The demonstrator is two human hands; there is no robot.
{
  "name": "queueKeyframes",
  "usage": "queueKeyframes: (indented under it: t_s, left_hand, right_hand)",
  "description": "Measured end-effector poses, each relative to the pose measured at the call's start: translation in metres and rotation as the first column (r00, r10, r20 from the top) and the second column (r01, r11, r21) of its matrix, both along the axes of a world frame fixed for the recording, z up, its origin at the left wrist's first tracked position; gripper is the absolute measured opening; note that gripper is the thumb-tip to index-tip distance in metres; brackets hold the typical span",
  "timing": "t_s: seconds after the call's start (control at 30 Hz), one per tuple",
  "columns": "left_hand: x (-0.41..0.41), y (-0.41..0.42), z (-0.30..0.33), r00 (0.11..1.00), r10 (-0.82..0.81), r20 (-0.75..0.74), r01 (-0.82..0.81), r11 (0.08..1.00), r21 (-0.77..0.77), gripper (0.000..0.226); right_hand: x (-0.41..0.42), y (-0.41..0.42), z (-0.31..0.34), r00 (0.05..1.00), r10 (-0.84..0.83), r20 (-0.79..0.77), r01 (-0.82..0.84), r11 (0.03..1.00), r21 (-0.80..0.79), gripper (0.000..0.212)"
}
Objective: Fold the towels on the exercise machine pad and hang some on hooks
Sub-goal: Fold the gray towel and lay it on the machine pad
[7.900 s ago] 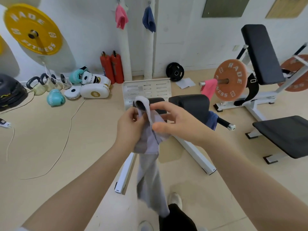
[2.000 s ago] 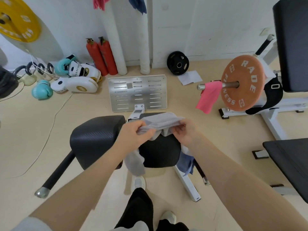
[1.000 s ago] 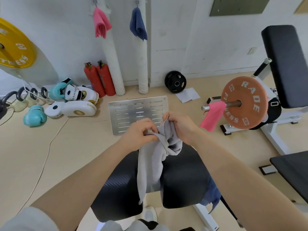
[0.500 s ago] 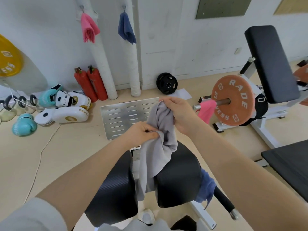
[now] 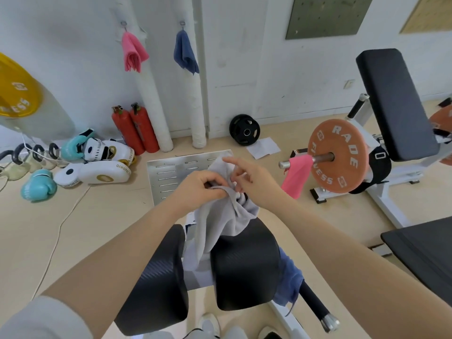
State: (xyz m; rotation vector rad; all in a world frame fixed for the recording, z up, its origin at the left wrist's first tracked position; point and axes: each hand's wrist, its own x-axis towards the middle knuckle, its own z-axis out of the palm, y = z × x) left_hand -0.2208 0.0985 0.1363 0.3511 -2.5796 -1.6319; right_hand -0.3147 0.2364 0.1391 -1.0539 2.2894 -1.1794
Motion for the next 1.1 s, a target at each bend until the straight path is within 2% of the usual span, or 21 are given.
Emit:
queueKeyframes:
  t_s: [0.07,0.13,0.23,0.33,0.37,0.47,0.57,0.63,0.73,0.77,0.83,0.87,0.9,0.97,1.03,1.1]
  left_hand:
    - [0.001,-0.001,0.005,1.000,-0.008,-0.006,0.008,1.000,-0.018,0.022]
    - [0.004,-0.004,0.012,1.000,0.001,-0.031,-0.001,1.000,0.004,0.021]
    - [0.006,-0.007,0.024,0.999,0.005,-0.045,-0.004,1.000,0.014,0.027]
    - [0.007,-0.008,0.031,1.000,-0.014,-0.005,0.014,1.000,-0.021,0.022]
    - [0.008,-0.010,0.031,1.000,-0.013,0.011,0.014,0.999,-0.035,0.019]
    - [0.013,-0.018,0.028,1.000,0.019,0.008,-0.019,0.999,-0.048,0.018]
    - [0.016,-0.033,0.017,0.995,0.096,-0.024,-0.099,0.987,-0.123,0.014]
    - [0.017,-0.039,0.011,0.991,0.128,-0.022,-0.130,0.971,-0.201,0.011]
    - [0.019,-0.042,0.007,0.993,0.104,0.049,-0.084,0.948,-0.308,0.041]
    - [0.019,-0.042,0.006,0.992,0.106,0.073,-0.079,0.947,-0.311,0.046]
    - [0.019,-0.041,0.005,0.984,0.143,0.110,-0.112,0.962,-0.248,0.046]
    - [0.019,-0.040,0.005,0.979,0.162,0.122,-0.140,0.975,-0.173,0.043]
    - [0.021,-0.039,0.005,0.976,0.170,0.134,-0.160,0.984,-0.082,0.040]
    - [0.024,-0.039,0.004,0.974,0.145,0.175,-0.164,0.982,0.098,0.033]
    - [0.029,-0.041,0.005,0.973,0.066,0.219,-0.121,0.962,0.246,0.024]
    - [0.034,-0.044,0.005,0.976,-0.039,0.216,-0.038,0.940,0.339,0.010]
  right_hand:
    - [0.001,0.000,0.002,0.986,0.088,-0.145,-0.088,0.996,0.007,0.051]
    - [0.001,-0.002,0.002,0.948,0.123,-0.294,-0.145,0.988,-0.055,0.045]
    - [0.006,-0.009,0.007,0.898,0.056,-0.437,-0.098,0.992,-0.074,0.032]
    - [0.010,-0.020,0.004,0.699,-0.098,-0.709,0.053,0.995,-0.086,0.023]
    - [0.009,-0.023,0.003,0.673,-0.087,-0.735,0.103,0.994,-0.024,0.022]
    - [0.002,-0.025,0.003,0.736,0.016,-0.677,0.220,0.940,0.262,0.024]
    - [-0.003,-0.016,0.002,0.742,-0.012,-0.670,0.329,0.877,0.349,0.022]
    - [-0.001,-0.013,-0.002,0.805,-0.008,-0.594,0.305,0.864,0.401,0.023]
    - [0.003,-0.015,-0.009,0.907,0.057,-0.418,0.163,0.866,0.472,0.024]
    - [0.006,-0.017,-0.011,0.944,0.049,-0.326,0.111,0.884,0.455,0.020]
    - [0.013,-0.023,-0.014,0.997,-0.053,-0.062,0.071,0.931,0.357,0.027]
    - [0.016,-0.026,-0.013,0.978,-0.146,0.149,0.100,0.954,0.282,0.028]
    - [0.020,-0.028,-0.013,0.904,-0.225,0.363,0.154,0.965,0.213,0.026]
    - [0.025,-0.033,-0.015,0.677,-0.288,0.677,0.280,0.952,0.125,0.018]
    - [0.030,-0.035,-0.013,0.522,-0.331,0.786,0.374,0.917,0.138,0.017]
    - [0.033,-0.038,-0.010,0.461,-0.344,0.818,0.413,0.899,0.146,0.016]
